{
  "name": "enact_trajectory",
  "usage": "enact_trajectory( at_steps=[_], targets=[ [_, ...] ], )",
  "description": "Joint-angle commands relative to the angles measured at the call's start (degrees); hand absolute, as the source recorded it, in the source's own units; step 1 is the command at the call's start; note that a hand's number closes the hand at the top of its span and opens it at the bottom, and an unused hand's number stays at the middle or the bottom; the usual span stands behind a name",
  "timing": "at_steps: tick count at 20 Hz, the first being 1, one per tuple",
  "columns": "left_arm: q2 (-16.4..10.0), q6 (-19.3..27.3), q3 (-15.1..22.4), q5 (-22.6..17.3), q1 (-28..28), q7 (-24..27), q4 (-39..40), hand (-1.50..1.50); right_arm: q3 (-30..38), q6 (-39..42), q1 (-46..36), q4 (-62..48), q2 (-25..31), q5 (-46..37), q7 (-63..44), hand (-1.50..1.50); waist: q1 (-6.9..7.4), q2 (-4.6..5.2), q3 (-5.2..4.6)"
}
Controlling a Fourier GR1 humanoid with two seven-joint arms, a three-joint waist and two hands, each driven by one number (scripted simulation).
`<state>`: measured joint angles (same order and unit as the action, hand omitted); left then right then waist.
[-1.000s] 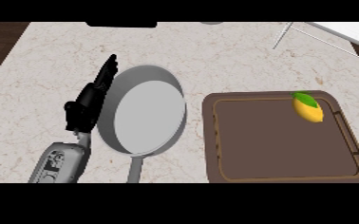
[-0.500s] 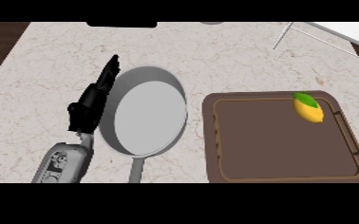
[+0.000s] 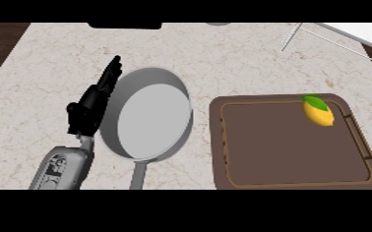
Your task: Pick the bell pepper from the tray and place it in the tiered shelf
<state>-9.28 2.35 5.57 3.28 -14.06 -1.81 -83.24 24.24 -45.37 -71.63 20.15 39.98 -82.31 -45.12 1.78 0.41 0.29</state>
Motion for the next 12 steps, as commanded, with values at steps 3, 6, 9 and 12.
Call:
enact_trajectory(
  at_steps=[3,6,9,12],
  targets=[
    [2.6,1.8,2.1,1.5,3.3,-2.0,-1.8,0.00,2.0,-6.7,2.1,2.7,-2.9,3.2,-1.3,-1.50,-0.56,-0.17,-0.25],
    [0.8,0.9,0.1,1.0,3.2,-1.4,-0.9,0.00,5.0,-3.2,-1.1,5.1,0.4,8.7,4.5,-1.50,-0.97,-0.33,-0.26],
    [0.8,-0.1,-1.2,0.2,0.8,-0.9,1.8,0.00,4.7,-3.7,0.7,6.9,-3.0,11.5,7.1,-1.50,-1.37,-0.31,-0.28],
    [3.4,2.3,2.4,3.0,3.7,-2.2,-2.4,0.00,6.2,-1.0,-0.1,6.4,-0.8,15.6,10.9,-1.50,-0.93,-0.26,-0.24]
  ],
)
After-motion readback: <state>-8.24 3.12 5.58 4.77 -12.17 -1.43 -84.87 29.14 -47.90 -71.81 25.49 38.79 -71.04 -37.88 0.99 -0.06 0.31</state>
